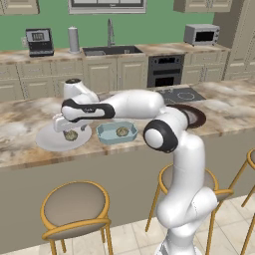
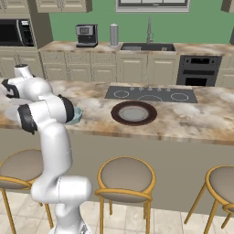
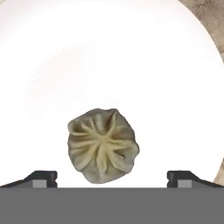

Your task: Place two dumplings into each of the tupperware containers and then place the containers in the fridge.

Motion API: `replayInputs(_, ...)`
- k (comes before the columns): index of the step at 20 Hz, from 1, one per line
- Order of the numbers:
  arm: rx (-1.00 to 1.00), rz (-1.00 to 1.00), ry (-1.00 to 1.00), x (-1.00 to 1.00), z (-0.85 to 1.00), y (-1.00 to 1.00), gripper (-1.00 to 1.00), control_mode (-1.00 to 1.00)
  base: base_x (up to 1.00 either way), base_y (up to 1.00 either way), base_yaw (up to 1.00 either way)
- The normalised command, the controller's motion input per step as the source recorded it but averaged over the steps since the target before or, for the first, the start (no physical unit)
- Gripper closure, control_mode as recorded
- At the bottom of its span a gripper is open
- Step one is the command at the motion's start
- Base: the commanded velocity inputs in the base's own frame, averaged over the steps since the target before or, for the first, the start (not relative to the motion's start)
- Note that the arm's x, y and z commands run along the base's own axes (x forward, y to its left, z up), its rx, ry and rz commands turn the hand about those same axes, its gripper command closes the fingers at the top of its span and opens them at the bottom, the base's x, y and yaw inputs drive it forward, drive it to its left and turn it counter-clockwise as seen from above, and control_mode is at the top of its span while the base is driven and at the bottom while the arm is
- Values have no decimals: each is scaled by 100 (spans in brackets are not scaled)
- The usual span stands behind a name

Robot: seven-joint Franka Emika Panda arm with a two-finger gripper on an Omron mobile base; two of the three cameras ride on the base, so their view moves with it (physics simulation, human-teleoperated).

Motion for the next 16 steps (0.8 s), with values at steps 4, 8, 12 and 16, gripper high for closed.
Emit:
replayInputs(4,0,0,1,0,-25,1,-100,-100,0,0,0)
replayInputs(8,0,0,3,0,-27,2,-100,-100,0,0,0)
replayInputs(12,0,0,3,0,-21,2,-100,-100,0,0,0)
replayInputs(16,0,0,1,7,-20,10,-100,-100,0,0,0)
